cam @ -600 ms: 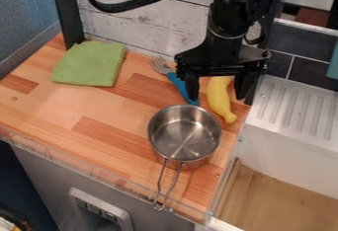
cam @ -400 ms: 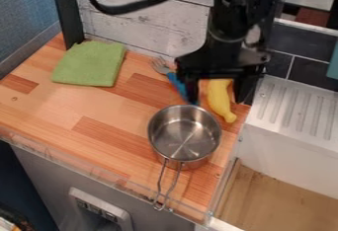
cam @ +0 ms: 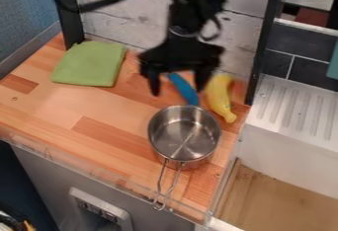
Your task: Move the green thing to the left of the silver pan
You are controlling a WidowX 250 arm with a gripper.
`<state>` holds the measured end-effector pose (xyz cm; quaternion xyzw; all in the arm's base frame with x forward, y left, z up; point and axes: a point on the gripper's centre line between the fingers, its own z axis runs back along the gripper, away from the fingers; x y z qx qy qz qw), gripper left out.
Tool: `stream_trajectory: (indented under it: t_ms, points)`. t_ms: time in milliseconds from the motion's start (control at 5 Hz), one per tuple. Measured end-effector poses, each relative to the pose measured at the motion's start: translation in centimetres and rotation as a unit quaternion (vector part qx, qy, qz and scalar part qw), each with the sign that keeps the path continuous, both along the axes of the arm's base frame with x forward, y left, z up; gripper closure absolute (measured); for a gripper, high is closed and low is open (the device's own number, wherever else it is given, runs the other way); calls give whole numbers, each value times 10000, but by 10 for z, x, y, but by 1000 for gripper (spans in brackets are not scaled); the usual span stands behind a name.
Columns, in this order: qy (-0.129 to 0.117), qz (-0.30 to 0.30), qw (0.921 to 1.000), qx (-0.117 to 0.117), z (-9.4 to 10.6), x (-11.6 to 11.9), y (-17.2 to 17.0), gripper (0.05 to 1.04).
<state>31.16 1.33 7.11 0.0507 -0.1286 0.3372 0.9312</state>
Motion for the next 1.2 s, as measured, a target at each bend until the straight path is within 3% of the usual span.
stream_trajectory:
  t_ms: [200, 600, 1000, 1200]
  points:
    - [-75, 473, 9989, 7, 5, 2, 34, 83]
    - [-122, 1060, 9943, 63, 4, 30, 82, 83]
    - [123, 1476, 9889, 91, -19, 52, 113, 83]
    - [304, 1631, 9859, 218, -33, 56, 128, 83]
